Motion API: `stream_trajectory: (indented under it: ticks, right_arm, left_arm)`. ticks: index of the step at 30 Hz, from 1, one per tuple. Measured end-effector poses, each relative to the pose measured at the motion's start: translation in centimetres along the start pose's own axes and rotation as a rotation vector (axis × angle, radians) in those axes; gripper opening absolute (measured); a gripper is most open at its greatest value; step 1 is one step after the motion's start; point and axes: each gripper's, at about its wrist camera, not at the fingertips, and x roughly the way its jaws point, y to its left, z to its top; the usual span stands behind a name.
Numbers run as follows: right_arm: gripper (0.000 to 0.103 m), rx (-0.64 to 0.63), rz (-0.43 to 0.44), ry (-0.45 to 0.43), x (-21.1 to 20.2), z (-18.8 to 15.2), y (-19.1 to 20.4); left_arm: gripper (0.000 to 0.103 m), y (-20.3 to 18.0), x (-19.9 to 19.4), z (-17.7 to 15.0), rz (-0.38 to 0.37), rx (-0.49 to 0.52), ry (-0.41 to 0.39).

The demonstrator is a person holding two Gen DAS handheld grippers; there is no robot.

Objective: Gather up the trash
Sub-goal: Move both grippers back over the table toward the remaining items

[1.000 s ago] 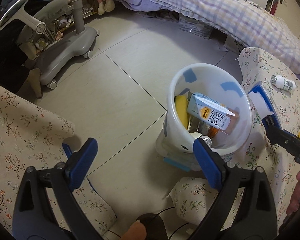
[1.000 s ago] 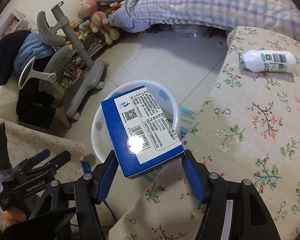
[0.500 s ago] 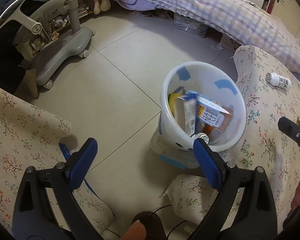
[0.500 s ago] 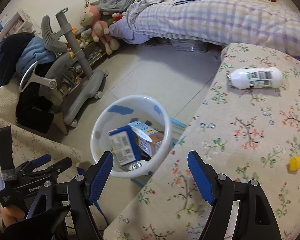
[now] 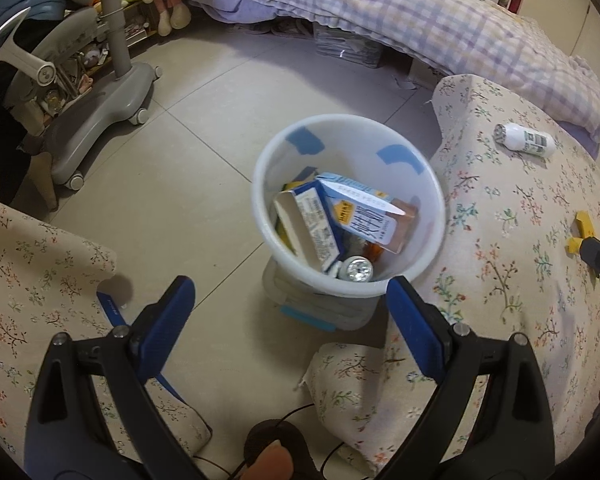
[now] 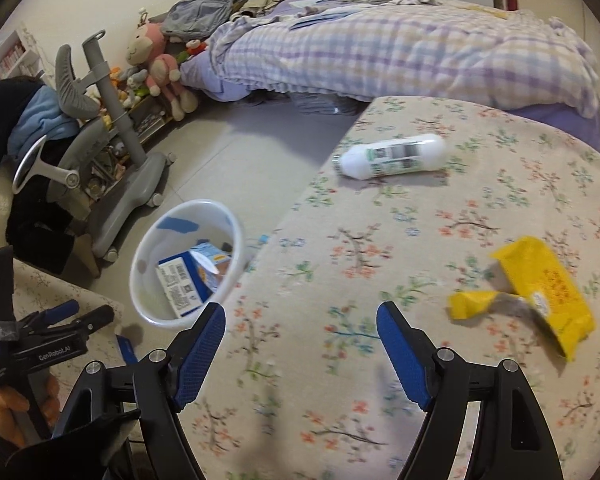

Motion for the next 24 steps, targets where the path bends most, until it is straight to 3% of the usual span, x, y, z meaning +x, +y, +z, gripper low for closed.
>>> stream_trajectory:
  ticks: [13,24]
  right_arm:
    - [0.08,0.081,-0.144,0.003,-2.9,-1.3,-10.3]
    - [0.08,0.231,-0.182,0.021,-3.4,-2.0,-18.2]
  left_arm:
    - [0.096,-5.9,0.0,0.2,-0.033,0.093,0.013]
    - [0.096,-11.3,0.4,0.9,-0.053,0.187,0.016]
